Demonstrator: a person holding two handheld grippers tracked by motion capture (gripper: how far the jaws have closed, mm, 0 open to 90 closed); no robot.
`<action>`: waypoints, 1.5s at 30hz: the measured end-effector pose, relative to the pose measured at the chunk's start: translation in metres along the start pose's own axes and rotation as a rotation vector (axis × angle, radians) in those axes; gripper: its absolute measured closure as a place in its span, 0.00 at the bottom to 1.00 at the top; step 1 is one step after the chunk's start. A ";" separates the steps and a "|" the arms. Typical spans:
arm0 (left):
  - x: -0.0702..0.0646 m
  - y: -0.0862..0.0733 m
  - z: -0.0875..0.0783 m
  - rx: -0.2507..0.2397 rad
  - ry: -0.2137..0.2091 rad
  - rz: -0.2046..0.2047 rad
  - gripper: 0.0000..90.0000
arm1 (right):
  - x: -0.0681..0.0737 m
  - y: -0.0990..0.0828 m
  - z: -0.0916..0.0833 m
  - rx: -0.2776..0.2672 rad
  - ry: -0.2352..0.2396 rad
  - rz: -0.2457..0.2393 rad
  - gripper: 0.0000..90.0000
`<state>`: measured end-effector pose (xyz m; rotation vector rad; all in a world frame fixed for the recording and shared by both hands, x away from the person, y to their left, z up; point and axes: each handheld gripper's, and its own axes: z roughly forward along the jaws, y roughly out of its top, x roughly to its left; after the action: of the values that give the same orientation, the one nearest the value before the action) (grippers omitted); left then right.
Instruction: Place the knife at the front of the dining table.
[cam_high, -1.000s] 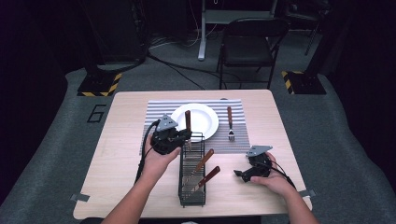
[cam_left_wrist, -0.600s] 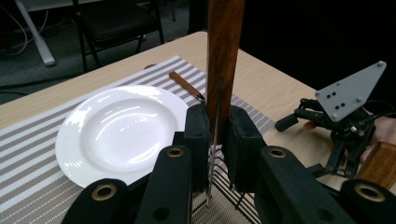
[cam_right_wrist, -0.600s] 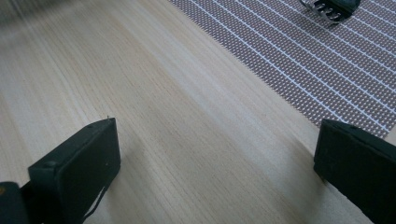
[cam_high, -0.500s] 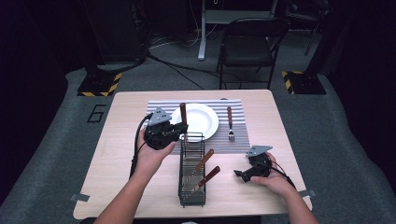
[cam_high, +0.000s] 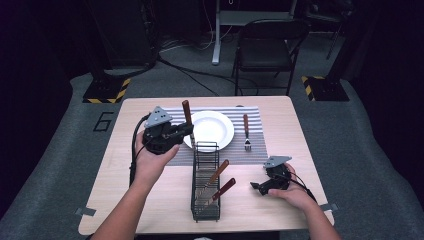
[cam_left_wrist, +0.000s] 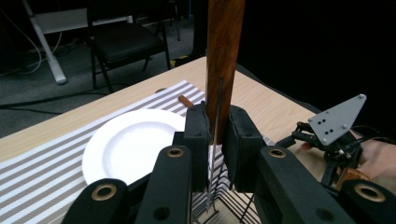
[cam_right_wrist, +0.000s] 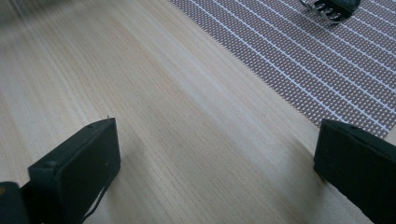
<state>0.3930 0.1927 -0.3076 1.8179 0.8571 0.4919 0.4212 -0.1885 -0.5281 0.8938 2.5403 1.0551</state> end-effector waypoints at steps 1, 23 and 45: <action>0.001 0.000 -0.001 -0.001 0.002 -0.004 0.89 | 0.000 0.000 0.000 0.000 0.000 0.000 0.00; 0.036 -0.022 0.000 0.040 0.071 -0.064 0.89 | 0.000 0.000 0.000 0.000 0.000 0.000 0.00; 0.081 -0.065 0.018 0.093 0.194 -0.183 0.89 | 0.000 0.000 0.000 0.000 0.000 -0.001 0.00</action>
<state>0.4373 0.2569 -0.3789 1.7749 1.1849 0.5241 0.4212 -0.1885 -0.5281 0.8929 2.5405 1.0546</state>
